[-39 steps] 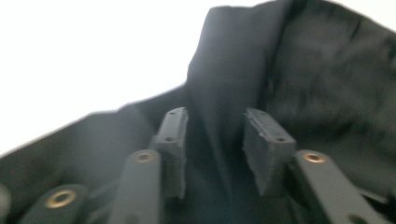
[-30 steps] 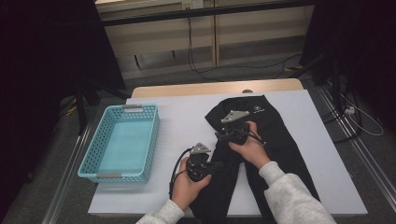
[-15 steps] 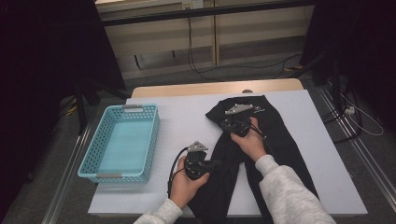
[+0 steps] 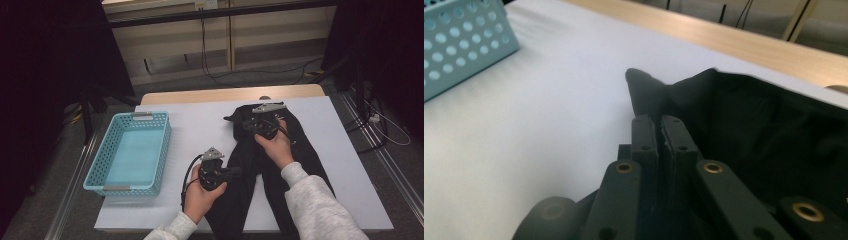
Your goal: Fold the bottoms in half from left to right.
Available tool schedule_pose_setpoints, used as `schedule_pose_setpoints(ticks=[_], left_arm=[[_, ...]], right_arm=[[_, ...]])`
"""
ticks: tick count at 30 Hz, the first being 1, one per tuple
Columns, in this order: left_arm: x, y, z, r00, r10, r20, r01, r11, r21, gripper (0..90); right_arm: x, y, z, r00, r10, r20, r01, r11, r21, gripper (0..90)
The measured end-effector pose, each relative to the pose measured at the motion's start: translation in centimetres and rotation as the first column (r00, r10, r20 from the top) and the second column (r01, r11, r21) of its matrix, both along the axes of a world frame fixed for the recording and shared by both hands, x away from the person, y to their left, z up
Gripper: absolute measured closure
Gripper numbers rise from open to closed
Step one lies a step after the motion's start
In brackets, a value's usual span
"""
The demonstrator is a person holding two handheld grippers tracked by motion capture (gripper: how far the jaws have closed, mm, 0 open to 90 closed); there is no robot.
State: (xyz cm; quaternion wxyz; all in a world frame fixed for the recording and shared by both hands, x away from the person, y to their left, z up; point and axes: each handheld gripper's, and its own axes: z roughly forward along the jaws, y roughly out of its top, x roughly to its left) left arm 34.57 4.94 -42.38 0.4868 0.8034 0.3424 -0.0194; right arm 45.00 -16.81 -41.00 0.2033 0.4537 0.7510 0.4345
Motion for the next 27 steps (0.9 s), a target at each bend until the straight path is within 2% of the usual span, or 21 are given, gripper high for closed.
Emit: schedule_pose_setpoints(ticks=[3,7,14,16,18,20,21,22,23,24,25,26,27], left_arm=[[-0.1,-0.5,0.2,1.0,-0.005,-0.001,0.005,0.9999,-0.017,89.5],[-0.4,-1.0,0.7,0.9995,-0.025,0.017,0.025,0.9996,-0.014,89.6],[-0.3,-1.6,0.7,0.999,-0.043,-0.006,0.043,0.9985,-0.035,89.6],[-0.2,-2.4,1.1,0.9977,-0.068,-0.004,0.067,0.9965,-0.049,89.6],[-0.4,-3.7,2.1,0.9953,-0.095,0.017,0.096,0.9926,-0.075,89.6],[-0.5,-5.1,3.0,0.9902,-0.138,0.022,0.14,0.9837,-0.113,89.6],[-0.6,-5.9,3.4,0.9879,-0.153,0.027,0.155,0.9795,-0.128,89.4],[-0.5,-6.9,3.9,0.9859,-0.164,0.032,0.167,0.9736,-0.155,89.1],[-0.3,-7.5,4.1,0.9868,-0.158,0.036,0.162,0.9733,-0.163,82.6],[-0.1,-7.8,4.3,0.9889,-0.144,0.036,0.148,0.9754,-0.163,64.7],[0.3,-7.9,4.4,0.9912,-0.12,0.057,0.128,0.9778,-0.166,49.4],[0.6,-7.5,4.5,0.9903,-0.117,0.074,0.127,0.9806,-0.149,40.6],[0.7,-7.1,4.5,0.9903,-0.115,0.078,0.124,0.9834,-0.132,39.1]], right_arm=[[-0.2,-0.3,0.2,1.0,-0.006,0.004,0.006,1.0,0.007,86.4],[-0.4,-0.7,0.5,0.9999,-0.011,0.004,0.011,1.0,0.009,86.5],[-0.6,-1.0,0.5,0.9996,-0.027,-0.003,0.027,0.999,0.025,86.4],[-0.6,-1.5,1.0,0.9993,-0.035,0.009,0.035,0.999,0.036,86.3],[-0.7,-2.4,1.7,0.9987,-0.048,0.018,0.048,0.999,0.021,86.4],[-0.8,-3.9,2.7,0.9972,-0.071,0.023,0.071,0.998,0.001,86.5],[-0.7,-4.6,3.1,0.9956,-0.089,0.028,0.089,0.996,-0.002,86.5],[-0.6,-5.7,3.7,0.9907,-0.13,0.041,0.13,0.992,-0.002,86.5],[-0.4,-7.3,4.4,0.9792,-0.194,0.06,0.194,0.981,0.005,86.3],[0.0,-8.6,4.7,0.9712,-0.232,0.057,0.232,0.973,0.003,84.2],[0.3,-9.4,4.7,0.9648,-0.259,0.046,0.26,0.966,-0.006,76.6],[0.7,-10.5,4.6,0.9519,-0.305,0.029,0.305,0.952,-0.014,64.8],[0.7,-11.1,4.4,0.9447,-0.326,0.033,0.327,0.945,-0.027,60.2]])
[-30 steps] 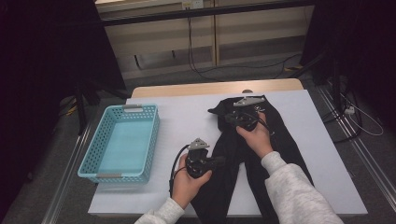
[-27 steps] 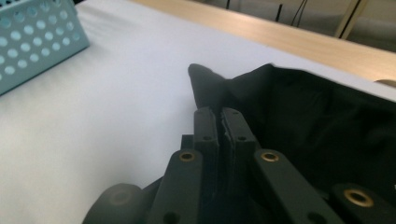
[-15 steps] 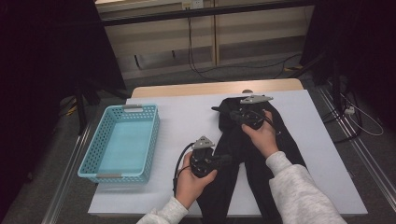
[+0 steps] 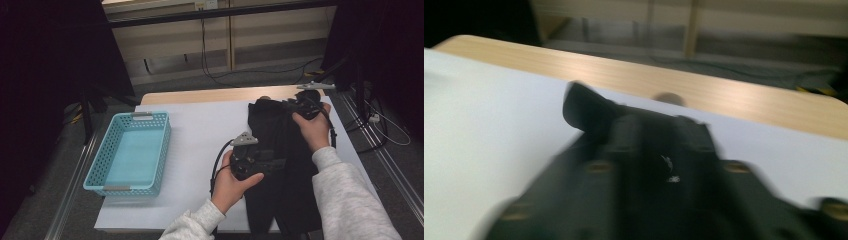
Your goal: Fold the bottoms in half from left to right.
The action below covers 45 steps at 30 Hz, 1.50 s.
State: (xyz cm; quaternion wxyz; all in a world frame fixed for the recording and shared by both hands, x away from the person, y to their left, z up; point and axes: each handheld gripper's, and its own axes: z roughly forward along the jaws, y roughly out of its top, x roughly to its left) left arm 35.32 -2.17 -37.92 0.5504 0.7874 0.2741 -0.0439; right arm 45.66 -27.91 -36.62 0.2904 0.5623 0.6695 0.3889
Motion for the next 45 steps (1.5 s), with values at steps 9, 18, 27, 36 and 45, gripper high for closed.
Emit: schedule_pose_setpoints(ticks=[9,18,27,36,45], left_arm=[[2.8,7.7,-2.8,0.9936,0.109,0.029,-0.112,0.982,0.152,23.6],[3.4,12.0,-5.1,0.9873,0.148,0.057,-0.158,0.9586,0.237,20.4],[3.2,12.8,-6.0,0.9847,0.147,0.093,-0.168,0.9427,0.288,19.5],[3.0,14.1,-6.0,0.9786,0.186,0.089,-0.204,0.9361,0.287,19.2],[3.4,14.8,-6.0,0.9735,0.208,0.095,-0.227,0.9268,0.299,18.7]], right_arm=[[-5.0,1.1,-3.8,0.9896,0.125,-0.072,-0.125,0.992,0.0,33.7],[-10.4,-0.4,-4.7,0.987,0.131,-0.093,-0.135,0.99,-0.031,26.9],[-13.9,-0.6,-6.2,0.9863,0.108,-0.125,-0.108,0.994,0.009,19.6],[-16.5,-0.4,-7.8,0.9751,0.134,-0.177,-0.143,0.989,-0.036,26.0],[-16.9,-0.5,-7.7,0.9732,0.162,-0.163,-0.173,0.984,-0.051,31.3]])
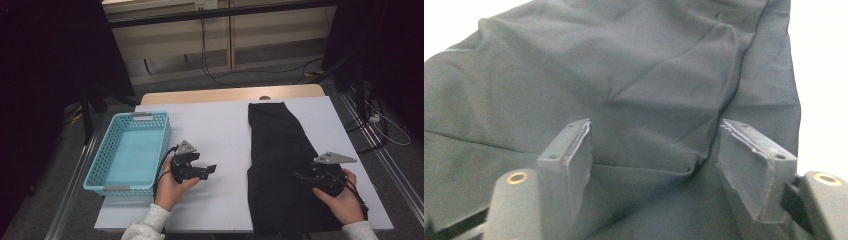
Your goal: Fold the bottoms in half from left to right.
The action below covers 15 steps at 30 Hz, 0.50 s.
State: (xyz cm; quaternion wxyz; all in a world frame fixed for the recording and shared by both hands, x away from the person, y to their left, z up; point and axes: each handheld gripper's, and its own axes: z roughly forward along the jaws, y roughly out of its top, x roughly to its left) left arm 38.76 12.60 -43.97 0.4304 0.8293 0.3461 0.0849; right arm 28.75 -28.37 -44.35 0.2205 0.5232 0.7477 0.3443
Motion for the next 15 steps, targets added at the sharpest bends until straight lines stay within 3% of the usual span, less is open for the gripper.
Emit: schedule_pose_setpoints(ticks=[5,10,14,15], left_arm=[[0.0,0.1,0.0,1.0,-0.005,-0.005,0.005,1.0,0.003,18.4],[-0.1,0.4,0.0,1.0,0.004,-0.009,-0.004,1.0,-0.005,18.0],[-0.2,0.6,0.0,0.9999,0.005,-0.013,-0.005,1.0,-0.005,17.9],[-0.2,0.6,-0.1,0.9998,0.011,-0.016,-0.011,0.9999,-0.011,17.9]], right_arm=[[-0.2,0.7,0.1,1.0,0.007,0.001,-0.007,1.0,-0.013,34.4],[-0.2,0.6,-0.2,0.9997,0.026,-0.007,-0.025,0.999,0.03,35.0],[-0.3,1.0,0.0,0.9967,0.079,0.018,-0.08,0.997,0.021,44.0],[-0.2,1.2,-0.1,0.9954,0.095,0.006,-0.095,0.995,0.02,47.1]])
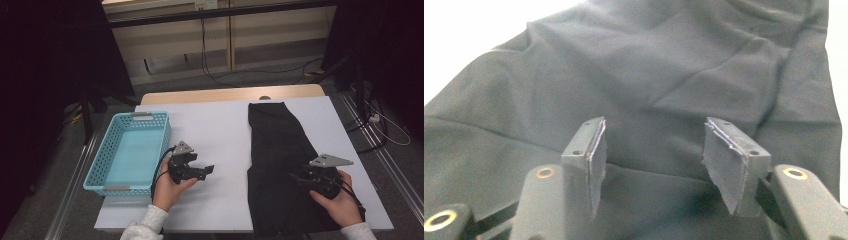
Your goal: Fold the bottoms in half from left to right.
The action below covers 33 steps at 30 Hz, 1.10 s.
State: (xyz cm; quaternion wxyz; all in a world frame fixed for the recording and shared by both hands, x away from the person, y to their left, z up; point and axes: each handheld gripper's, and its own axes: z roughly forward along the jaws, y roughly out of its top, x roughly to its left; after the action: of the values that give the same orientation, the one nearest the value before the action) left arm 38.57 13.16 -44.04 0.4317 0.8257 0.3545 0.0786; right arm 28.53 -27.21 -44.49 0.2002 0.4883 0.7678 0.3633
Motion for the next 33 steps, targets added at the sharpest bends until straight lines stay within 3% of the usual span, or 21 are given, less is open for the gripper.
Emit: schedule_pose_setpoints(ticks=[4,6,9,13,21,26,33], left_arm=[[0.1,0.1,0.0,1.0,0.002,-0.004,-0.002,1.0,0.002,17.9],[0.1,0.1,-0.1,1.0,0.001,-0.006,-0.001,1.0,0.003,18.0],[0.1,0.0,-0.2,1.0,-0.002,-0.009,0.002,1.0,0.008,18.1],[0.1,0.1,-0.2,1.0,0.002,-0.002,-0.002,1.0,-0.001,18.1],[0.2,0.2,-0.2,1.0,0.007,-0.004,-0.007,1.0,-0.001,18.4],[0.2,0.2,-0.2,0.9999,0.01,-0.003,-0.01,0.9999,-0.01,18.5],[0.2,0.1,-0.3,1.0,0.004,-0.009,-0.004,1.0,-0.007,18.5]], right_arm=[[0.1,0.3,-0.7,0.9982,0.042,-0.043,-0.043,0.999,-0.026,58.5],[0.1,0.4,-0.9,0.9981,0.046,-0.041,-0.047,0.998,-0.029,60.6],[0.2,0.5,-0.8,0.9971,0.062,-0.043,-0.064,0.997,-0.038,76.1],[0.2,0.3,-0.7,0.995,0.082,-0.056,-0.083,0.996,-0.014,86.6],[0.1,-1.1,-0.4,0.993,0.099,-0.064,-0.097,0.995,0.033,90.0],[-0.2,-2.2,0.3,0.9974,0.065,-0.032,-0.062,0.995,0.075,90.0],[-0.6,-3.3,0.9,0.9991,0.041,-0.009,-0.041,0.997,0.065,90.0]])
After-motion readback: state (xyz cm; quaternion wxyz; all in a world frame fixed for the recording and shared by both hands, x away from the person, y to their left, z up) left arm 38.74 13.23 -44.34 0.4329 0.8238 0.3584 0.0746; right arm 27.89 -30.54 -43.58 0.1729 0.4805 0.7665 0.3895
